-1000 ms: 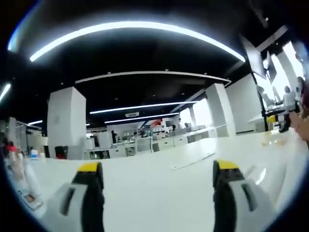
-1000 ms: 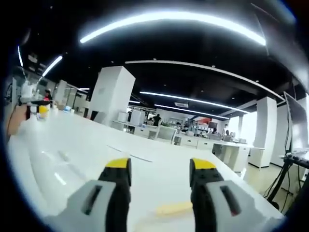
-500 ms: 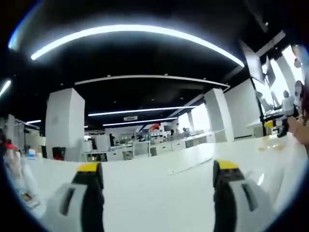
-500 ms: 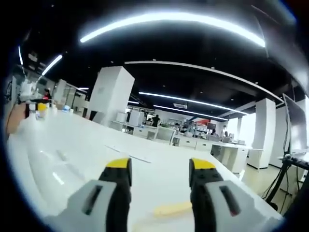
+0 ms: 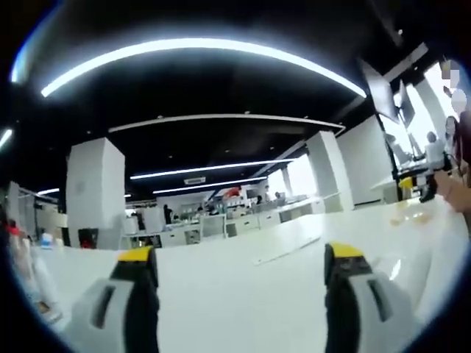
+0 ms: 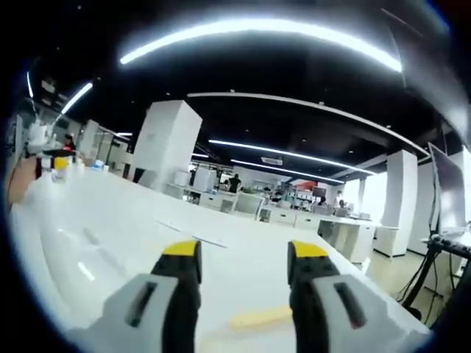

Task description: Snap each plastic latch of the storage box into its locked position after aligning the lid with the box until every specified latch is closed and the lid sits flush.

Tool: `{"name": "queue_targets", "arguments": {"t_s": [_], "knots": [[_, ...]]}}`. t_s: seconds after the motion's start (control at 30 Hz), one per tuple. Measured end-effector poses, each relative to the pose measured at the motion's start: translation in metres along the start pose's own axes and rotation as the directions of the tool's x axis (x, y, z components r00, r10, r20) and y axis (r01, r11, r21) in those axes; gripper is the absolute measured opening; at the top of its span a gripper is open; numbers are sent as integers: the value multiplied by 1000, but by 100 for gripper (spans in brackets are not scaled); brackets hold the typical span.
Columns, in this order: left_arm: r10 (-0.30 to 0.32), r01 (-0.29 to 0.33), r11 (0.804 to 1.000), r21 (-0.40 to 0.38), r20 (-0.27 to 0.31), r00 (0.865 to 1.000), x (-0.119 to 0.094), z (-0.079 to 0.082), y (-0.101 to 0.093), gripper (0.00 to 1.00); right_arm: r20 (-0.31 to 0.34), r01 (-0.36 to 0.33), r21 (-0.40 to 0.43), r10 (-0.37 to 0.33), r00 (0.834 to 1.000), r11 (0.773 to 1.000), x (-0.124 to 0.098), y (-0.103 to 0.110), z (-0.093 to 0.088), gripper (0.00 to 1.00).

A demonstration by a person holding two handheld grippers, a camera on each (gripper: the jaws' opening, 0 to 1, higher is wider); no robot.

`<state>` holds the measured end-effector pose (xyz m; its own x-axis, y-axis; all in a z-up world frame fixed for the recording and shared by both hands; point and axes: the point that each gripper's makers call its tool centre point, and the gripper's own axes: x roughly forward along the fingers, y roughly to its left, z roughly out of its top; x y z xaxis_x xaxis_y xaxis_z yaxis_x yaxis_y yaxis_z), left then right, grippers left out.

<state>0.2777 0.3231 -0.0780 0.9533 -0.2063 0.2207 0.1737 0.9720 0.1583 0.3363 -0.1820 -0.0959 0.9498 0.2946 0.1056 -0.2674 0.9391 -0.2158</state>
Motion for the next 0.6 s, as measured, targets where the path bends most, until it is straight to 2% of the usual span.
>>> {"name": "queue_targets", "arguments": {"t_s": [0.2,0.43,0.53,0.6], "knots": [[-27,27,1000,-3,3,1000,1,5,-11,92,6,0,-4,0,1000,1000,0,0,1,47],[-149,150,987,53,-10,989,11,24,-59,92,10,14,-16,-14,1000,1000,0,-2,1,47],[-249,249,967,57,-9,969,18,37,-97,92,16,19,-20,-18,1000,1000,0,-3,2,47],[-314,314,947,61,-14,949,23,44,-125,92,19,25,-21,-24,1000,999,-1,-5,3,47]]}}
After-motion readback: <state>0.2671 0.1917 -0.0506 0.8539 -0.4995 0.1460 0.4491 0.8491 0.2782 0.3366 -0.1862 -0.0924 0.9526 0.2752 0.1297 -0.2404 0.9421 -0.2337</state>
